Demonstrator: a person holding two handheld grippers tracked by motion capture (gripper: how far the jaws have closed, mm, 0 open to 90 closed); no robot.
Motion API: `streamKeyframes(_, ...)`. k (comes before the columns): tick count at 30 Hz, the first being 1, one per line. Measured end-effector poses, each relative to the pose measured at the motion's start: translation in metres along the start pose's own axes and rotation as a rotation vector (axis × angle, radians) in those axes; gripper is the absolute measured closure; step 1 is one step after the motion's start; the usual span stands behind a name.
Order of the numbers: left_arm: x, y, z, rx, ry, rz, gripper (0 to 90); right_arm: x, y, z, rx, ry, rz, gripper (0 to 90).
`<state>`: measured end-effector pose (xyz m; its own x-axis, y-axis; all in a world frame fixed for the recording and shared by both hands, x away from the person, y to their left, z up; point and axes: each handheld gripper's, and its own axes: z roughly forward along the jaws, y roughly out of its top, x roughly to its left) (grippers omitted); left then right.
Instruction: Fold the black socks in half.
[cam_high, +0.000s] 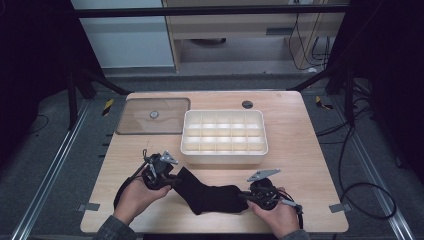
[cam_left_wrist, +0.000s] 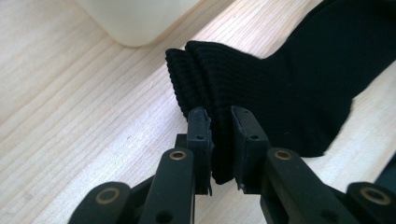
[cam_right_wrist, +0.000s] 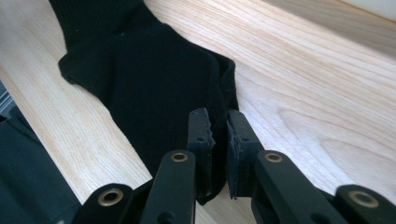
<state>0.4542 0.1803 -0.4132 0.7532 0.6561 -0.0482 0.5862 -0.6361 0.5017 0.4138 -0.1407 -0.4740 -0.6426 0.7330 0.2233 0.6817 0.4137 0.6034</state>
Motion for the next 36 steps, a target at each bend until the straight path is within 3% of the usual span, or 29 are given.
streamKeyframes(15, -0.022, 0.019, -0.013, -0.036, -0.034, 0.064, 78.3, 0.010, 0.011, 0.010, -0.017, 0.020, -0.017, 82.1)
streamKeyframes(32, -0.054, 0.037, 0.009, -0.011, -0.084, 0.143, 78.3, 0.009, 0.012, 0.013, -0.030, 0.035, 0.002, 82.0)
streamKeyframes(36, -0.064, 0.039, 0.021, -0.001, -0.100, 0.158, 78.2, 0.008, 0.011, 0.014, -0.030, 0.037, 0.004, 81.8)
